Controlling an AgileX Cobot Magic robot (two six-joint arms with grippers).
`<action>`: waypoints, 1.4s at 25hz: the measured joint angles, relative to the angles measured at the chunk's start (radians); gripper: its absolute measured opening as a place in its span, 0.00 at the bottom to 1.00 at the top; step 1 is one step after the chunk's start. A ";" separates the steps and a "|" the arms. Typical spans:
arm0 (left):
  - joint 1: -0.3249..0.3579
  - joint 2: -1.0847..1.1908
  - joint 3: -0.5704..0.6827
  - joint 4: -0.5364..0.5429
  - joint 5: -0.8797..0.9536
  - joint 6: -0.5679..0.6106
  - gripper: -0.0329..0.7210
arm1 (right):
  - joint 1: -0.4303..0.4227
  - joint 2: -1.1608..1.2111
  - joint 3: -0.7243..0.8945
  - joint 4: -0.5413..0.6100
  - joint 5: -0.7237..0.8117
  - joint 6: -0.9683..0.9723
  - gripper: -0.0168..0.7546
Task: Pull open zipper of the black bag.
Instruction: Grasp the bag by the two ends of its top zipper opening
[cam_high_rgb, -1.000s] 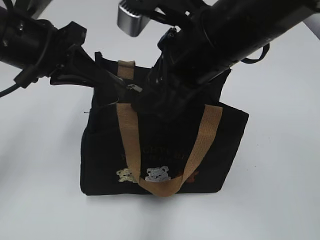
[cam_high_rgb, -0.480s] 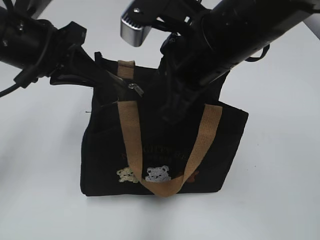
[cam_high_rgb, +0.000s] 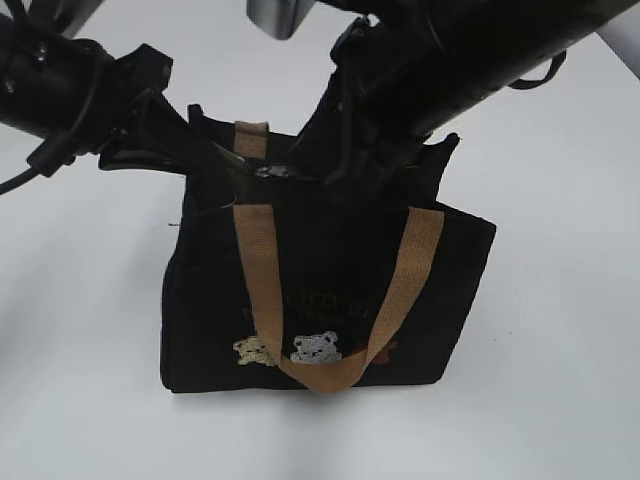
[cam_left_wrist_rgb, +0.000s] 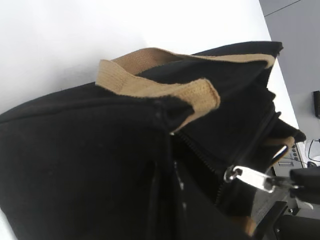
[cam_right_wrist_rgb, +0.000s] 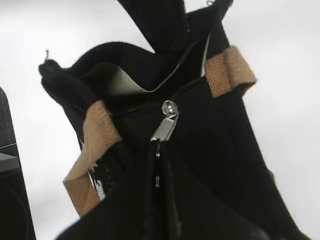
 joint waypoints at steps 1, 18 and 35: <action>0.000 0.000 0.000 0.000 0.000 0.000 0.05 | 0.000 -0.008 -0.001 -0.006 0.000 0.004 0.02; -0.003 -0.001 0.000 0.012 -0.005 0.000 0.05 | -0.065 -0.035 -0.004 -0.656 0.249 0.634 0.02; -0.003 -0.015 0.000 0.031 0.006 0.000 0.09 | -0.252 -0.054 -0.004 -0.469 0.349 0.681 0.22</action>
